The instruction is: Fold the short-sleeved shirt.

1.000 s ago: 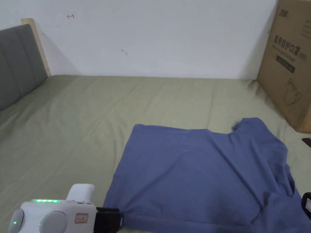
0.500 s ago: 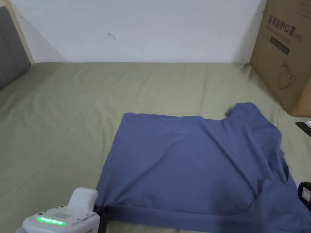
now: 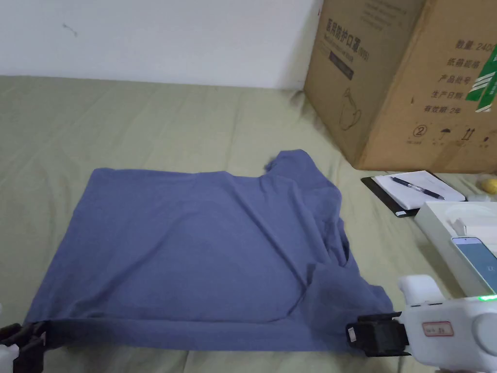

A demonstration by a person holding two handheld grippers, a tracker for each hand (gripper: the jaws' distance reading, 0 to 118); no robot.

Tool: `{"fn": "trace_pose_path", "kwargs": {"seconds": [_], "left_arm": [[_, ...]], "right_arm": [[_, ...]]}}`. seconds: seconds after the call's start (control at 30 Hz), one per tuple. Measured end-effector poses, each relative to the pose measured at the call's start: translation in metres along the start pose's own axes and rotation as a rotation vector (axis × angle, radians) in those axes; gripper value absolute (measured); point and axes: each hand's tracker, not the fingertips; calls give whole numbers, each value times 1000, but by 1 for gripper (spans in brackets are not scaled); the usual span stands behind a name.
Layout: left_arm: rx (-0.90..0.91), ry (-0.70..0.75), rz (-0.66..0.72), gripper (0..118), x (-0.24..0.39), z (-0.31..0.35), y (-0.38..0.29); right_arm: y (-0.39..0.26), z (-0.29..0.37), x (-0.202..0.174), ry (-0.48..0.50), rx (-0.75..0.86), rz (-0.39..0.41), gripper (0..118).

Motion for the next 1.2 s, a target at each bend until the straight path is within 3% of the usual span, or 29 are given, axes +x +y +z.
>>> {"fn": "trace_pose_path", "kwargs": {"seconds": [0.1, 0.17, 0.2, 0.23, 0.27, 0.33, 0.57, 0.83, 1.0, 1.2], "left_arm": [[-9, -6, 21, 4, -2, -2, 3], [-13, -6, 26, 4, -3, -4, 3], [-17, -4, 26, 4, -8, -7, 4], [-20, -1, 24, 4, -8, -7, 4], [-21, -1, 22, 4, -8, -7, 4], [-24, -12, 17, 4, -5, -7, 2], [27, 5, -26, 4, -3, 11, 0], [68, 5, -115, 4, 6, 56, 16], [4, 20, -228, 4, 10, 40, 55], [-42, 26, -328, 4, 6, -39, 112]], "right_arm": [[8, -19, 6, -16, 3, -43, 94], [14, -28, 12, -2, 4, -125, 89], [15, -30, 15, 10, 6, -161, 59], [15, -29, 19, 33, 15, -199, 21], [15, -30, 22, 53, 25, -239, 10], [11, -27, 25, 94, 50, -301, 10], [-11, 9, 18, 100, 141, -192, 10], [-24, 67, -6, 22, 161, -79, 10], [20, 85, -16, -28, 153, 6, 10], [130, 39, -19, -84, 119, 123, 10]]}}
